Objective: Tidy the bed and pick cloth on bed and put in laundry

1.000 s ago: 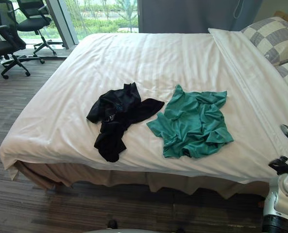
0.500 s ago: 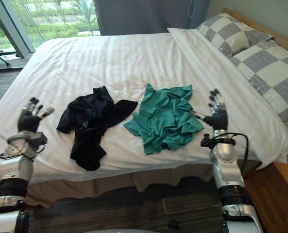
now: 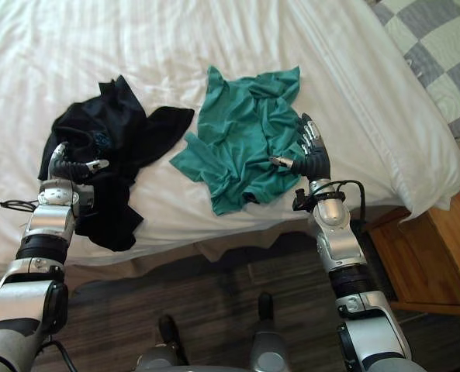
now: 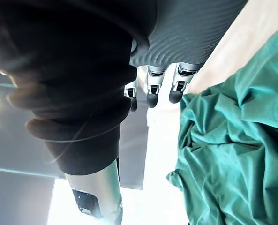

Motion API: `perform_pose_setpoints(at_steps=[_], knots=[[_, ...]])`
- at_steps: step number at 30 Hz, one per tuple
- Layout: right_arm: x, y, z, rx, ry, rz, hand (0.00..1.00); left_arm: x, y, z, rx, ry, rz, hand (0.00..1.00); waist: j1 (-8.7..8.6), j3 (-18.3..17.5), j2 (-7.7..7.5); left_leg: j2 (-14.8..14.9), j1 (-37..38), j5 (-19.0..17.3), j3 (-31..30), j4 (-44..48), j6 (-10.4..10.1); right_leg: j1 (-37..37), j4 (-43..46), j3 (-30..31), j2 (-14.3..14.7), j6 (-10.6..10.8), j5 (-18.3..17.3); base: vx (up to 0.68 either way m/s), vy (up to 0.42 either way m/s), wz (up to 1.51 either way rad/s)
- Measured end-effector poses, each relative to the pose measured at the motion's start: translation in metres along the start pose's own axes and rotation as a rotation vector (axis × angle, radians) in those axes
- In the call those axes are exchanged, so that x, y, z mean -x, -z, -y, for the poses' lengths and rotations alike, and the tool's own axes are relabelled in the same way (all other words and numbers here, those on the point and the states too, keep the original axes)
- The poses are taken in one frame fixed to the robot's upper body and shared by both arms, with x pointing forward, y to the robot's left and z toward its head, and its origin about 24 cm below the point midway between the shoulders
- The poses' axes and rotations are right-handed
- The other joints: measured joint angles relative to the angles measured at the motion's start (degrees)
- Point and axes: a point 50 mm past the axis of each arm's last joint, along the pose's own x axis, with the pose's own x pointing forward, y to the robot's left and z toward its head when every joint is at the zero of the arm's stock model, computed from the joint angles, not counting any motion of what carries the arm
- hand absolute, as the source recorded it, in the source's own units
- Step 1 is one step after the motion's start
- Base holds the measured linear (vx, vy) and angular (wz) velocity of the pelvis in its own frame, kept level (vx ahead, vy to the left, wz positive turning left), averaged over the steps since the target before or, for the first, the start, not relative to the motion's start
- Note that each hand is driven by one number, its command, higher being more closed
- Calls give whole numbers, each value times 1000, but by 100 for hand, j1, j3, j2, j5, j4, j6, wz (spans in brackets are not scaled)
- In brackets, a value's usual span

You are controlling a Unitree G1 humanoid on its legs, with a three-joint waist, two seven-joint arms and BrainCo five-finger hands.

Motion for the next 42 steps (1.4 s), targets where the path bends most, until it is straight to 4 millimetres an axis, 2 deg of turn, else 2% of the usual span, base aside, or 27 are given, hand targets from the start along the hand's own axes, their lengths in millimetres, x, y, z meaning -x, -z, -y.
perform_pose_setpoints(at_steps=[3, 4, 6, 9, 11, 15, 18, 22, 24, 27, 29, 30, 32, 33, 35, 36, 38, 40, 42], knots=[[-6, -21, -5, -17, -22, 84, 0, -5, -23, -5, -17, -30, 43, 0, -51, 215, 3, 45, -300, 0, 8, 152, 0, -250, 0, 4, 15, -27, 80, -23, -23, -4], [-8, -28, -6, -18, -29, 110, 0, -6, -31, -5, -41, -39, 50, 100, -67, 350, 5, 63, -331, 1, 13, 185, -1, -271, 0, 9, 18, -31, 95, -36, -6, -3], [-9, -38, -8, -17, -44, 147, 0, -7, -38, -5, -75, -47, 56, 100, -80, 428, 3, 102, -482, -1, 17, 269, -2, -401, 14, 11, 27, -34, 109, -37, -10, -4], [-7, -59, -12, -8, -76, 224, 0, -7, -43, -8, -216, -84, 79, 100, -87, 563, 4, 153, -695, 3, 95, 335, -7, -651, 16, 91, 95, -59, 174, -42, -32, -16], [-5, -71, -16, -12, -96, 270, 0, -8, -49, -18, -285, -126, 112, 100, -104, 681, -6, 195, -808, 28, 177, 333, -45, -820, 13, 162, 119, -66, 208, -45, -15, -18], [-6, -71, -18, 16, -108, 249, 0, -8, -44, -24, -341, -133, 131, 100, -128, 730, 8, 225, -874, 86, 193, 262, -66, -910, 3, 157, 170, -64, 220, -11, -13, -3], [-7, -69, -18, 71, -146, 214, 0, -4, -35, -16, -353, -85, 176, 100, -92, 730, 8, 203, -856, 89, 191, 235, -66, -894, 3, 131, 171, -58, 224, 3, -2, 2], [-26, -64, -23, 223, -204, 169, 0, 3, -19, -3, -281, 1, 237, 100, -75, 736, 19, 150, -827, 113, 74, 224, -34, -789, 0, -42, 84, -19, 248, 0, 15, 16], [-40, -71, -16, 355, -186, 176, 0, 10, -16, 7, -208, 54, 277, 100, -46, 768, 75, 86, -873, 159, -28, 170, 17, -759, -12, -167, 27, -11, 253, -24, 24, 30], [-65, -85, 7, 585, -116, 133, 0, 26, -16, 29, -49, 170, 354, 100, 101, 853, 226, -43, -1042, 276, -297, 65, 93, -752, -97, -368, -98, 54, 293, -41, 36, 41], [-81, -87, 30, 760, -64, 27, 0, 44, -14, 44, 7, 270, 419, 100, 302, 955, 427, -99, -1194, 337, -556, 39, 150, -753, -104, -561, -151, 61, 297, -34, 28, 47], [-83, -86, 36, 801, -60, -1, 0, 49, -12, 48, 16, 291, 430, 100, 342, 975, 488, -111, -1238, 343, -628, 38, 157, -753, -111, -623, -165, 62, 298, -13, 23, 42], [-87, -75, 60, 1031, -48, -150, 0, 68, -4, 61, 57, 381, 453, 100, 552, 1018, 692, -164, -1415, 410, -835, 28, 194, -759, -204, -786, -215, 112, 330, 4, 12, 39], [-88, -76, 65, 1081, -37, -163, 0, 72, -2, 62, 64, 397, 454, 100, 564, 1036, 745, -180, -1445, 432, -887, 7, 204, -760, -213, -823, -226, 121, 336, 7, 8, 37], [-94, -89, 78, 1280, -29, -204, 0, 82, 14, 64, 72, 444, 424, 100, 569, 1028, 880, -269, -1552, 487, -1029, -74, 226, -779, -268, -955, -300, 162, 361, -2, 31, 31], [-94, -89, 82, 1326, -38, -228, 100, 84, 19, 66, 63, 456, 415, 100, 569, 1017, 902, -290, -1590, 487, -1069, -69, 226, -784, -274, -974, -320, 171, 366, -19, 49, 23], [-96, -98, 91, 1423, -56, -284, 100, 90, 31, 69, 37, 499, 383, 100, 565, 1020, 983, -336, -1697, 468, -1222, -63, 204, -789, -274, -1112, -375, 181, 369, -33, 42, 30], [-97, -103, 97, 1452, -46, -321, 100, 97, 47, 72, 11, 551, 333, 100, 582, 1018, 994, -357, -1779, 463, -1333, -51, 200, -807, -275, -1197, -400, 194, 375, -56, 46, 26], [-97, -108, 104, 1438, -27, -366, 100, 108, 76, 72, -23, 611, 234, 100, 634, 1014, 991, -381, -1801, 462, -1424, -36, 199, -785, -277, -1261, -422, 196, 377, -43, 33, 14]])
